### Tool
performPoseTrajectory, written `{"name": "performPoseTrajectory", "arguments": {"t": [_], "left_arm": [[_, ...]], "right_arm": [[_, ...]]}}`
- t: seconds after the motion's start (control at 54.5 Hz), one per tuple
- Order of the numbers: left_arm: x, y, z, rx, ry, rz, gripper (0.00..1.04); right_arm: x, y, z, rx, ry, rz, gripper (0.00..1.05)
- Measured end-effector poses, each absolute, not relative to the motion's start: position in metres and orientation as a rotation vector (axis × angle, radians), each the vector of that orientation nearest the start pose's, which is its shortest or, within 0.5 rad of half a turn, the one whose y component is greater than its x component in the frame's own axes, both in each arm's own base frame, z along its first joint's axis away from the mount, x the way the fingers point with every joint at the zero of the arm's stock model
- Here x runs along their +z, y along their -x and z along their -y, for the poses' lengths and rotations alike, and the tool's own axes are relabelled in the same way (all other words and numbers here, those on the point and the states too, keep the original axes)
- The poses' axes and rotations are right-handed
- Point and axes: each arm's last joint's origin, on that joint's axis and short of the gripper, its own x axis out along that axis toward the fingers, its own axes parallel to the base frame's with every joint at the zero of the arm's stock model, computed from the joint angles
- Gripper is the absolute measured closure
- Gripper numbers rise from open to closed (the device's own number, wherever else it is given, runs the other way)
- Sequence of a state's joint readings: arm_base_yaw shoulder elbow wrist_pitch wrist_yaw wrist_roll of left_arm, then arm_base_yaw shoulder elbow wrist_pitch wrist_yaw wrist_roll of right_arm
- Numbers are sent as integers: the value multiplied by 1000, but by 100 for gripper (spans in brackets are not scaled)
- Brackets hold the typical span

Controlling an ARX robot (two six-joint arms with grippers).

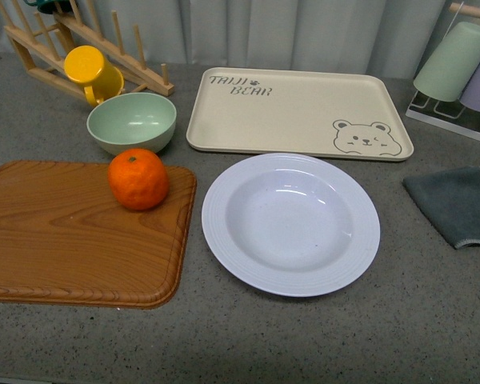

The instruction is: Place orange and plate with both arms

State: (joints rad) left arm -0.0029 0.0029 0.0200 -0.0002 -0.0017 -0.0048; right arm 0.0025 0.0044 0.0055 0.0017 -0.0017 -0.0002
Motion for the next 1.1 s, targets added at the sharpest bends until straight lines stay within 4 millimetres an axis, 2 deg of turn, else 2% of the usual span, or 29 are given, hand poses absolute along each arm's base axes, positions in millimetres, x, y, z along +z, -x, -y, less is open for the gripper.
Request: {"name": "performPoseTrajectory", "arguments": {"t": [0.569,0.642,0.697,0.825,0.899,0.99,1.1], "left_arm": [[170,-97,0,0,5,17,6],[164,-100,-1,240,106,-164,6],[161,-104,-2,309,132,-196,6],[169,-120,-6,312,229,-178,6],[176,-136,-5,290,252,-165,6],[183,-171,2,231,276,-184,6],[180,-210,15,193,273,-235,6]], "right_arm": [[165,-98,0,4,0,3,9],[165,-98,0,4,0,3,9],[165,-98,0,3,0,3,9],[165,-98,0,4,0,3,9],[165,-98,0,3,0,3,9],[165,-98,0,3,0,3,9],[165,-98,0,3,0,3,9]]}}
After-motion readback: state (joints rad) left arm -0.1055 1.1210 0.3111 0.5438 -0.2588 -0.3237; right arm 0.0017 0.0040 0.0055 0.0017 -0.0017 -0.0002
